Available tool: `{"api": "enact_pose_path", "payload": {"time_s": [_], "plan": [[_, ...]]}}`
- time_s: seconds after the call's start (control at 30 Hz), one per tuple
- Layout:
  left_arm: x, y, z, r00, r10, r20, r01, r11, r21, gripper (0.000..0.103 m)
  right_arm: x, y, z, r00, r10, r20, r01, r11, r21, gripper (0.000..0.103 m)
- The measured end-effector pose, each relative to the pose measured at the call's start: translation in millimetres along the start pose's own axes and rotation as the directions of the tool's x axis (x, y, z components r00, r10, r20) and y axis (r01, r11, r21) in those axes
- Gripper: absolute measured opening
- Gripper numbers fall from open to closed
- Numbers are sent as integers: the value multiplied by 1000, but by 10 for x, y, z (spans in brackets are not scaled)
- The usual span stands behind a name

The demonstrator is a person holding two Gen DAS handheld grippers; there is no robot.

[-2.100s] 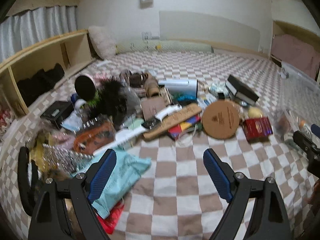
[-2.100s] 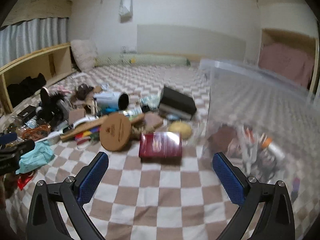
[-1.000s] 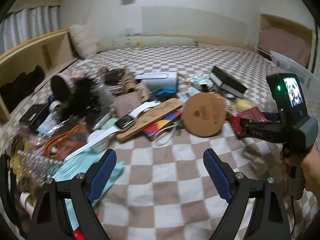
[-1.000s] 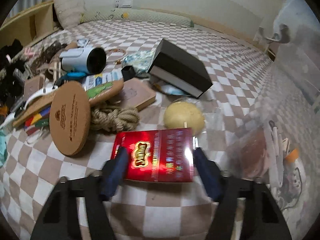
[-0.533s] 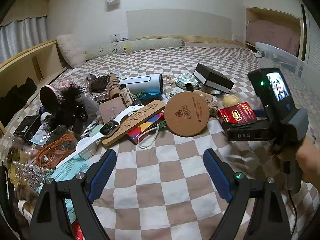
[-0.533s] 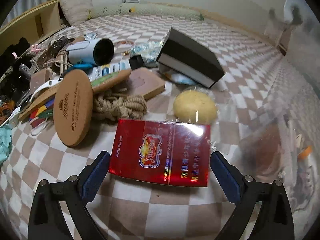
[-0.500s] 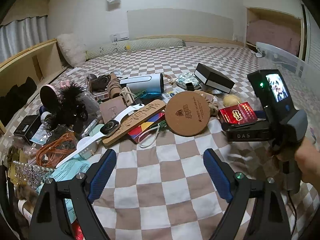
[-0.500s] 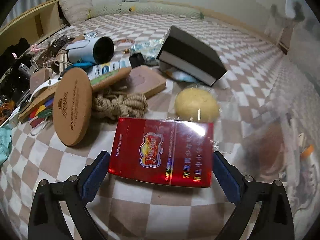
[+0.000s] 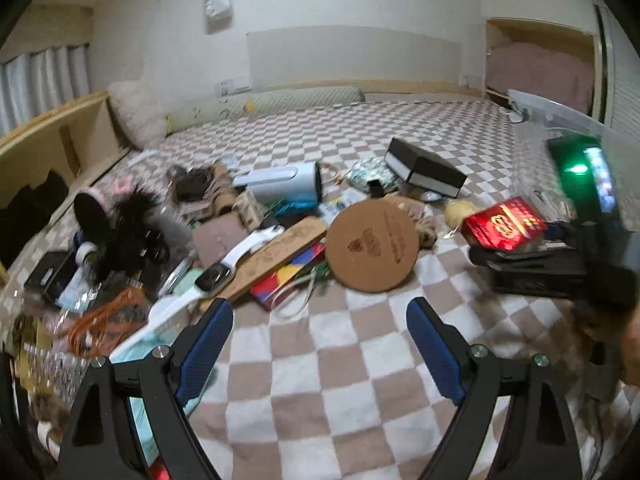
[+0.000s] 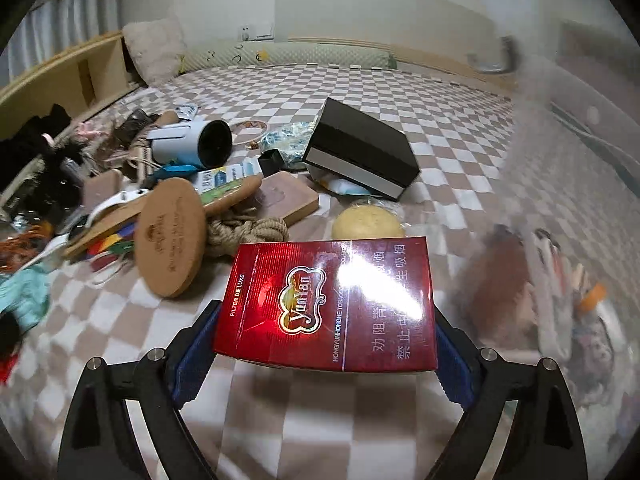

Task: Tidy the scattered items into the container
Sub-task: 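Lift the red pack with the right gripper while the left closes on the round cork coaster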

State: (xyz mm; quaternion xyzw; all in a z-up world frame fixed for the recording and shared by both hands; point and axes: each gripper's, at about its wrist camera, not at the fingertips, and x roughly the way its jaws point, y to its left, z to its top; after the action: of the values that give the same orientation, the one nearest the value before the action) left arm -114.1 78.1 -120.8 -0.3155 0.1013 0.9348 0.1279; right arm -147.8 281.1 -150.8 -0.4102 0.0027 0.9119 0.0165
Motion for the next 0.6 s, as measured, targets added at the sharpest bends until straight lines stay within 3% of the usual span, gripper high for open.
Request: {"api": "enact_pose_path", "payload": {"time_s": [0.3,0.6], "plan": [[460,-564,164,999,39,22,-41,991,131,89,-541,-335,-590,995,30,-100,-21,996,86,93],[1059,-979,196,984,164,-71,-149,973,177,89,-688,-694,-847,991,39,-130,-15,983,184,93]]}}
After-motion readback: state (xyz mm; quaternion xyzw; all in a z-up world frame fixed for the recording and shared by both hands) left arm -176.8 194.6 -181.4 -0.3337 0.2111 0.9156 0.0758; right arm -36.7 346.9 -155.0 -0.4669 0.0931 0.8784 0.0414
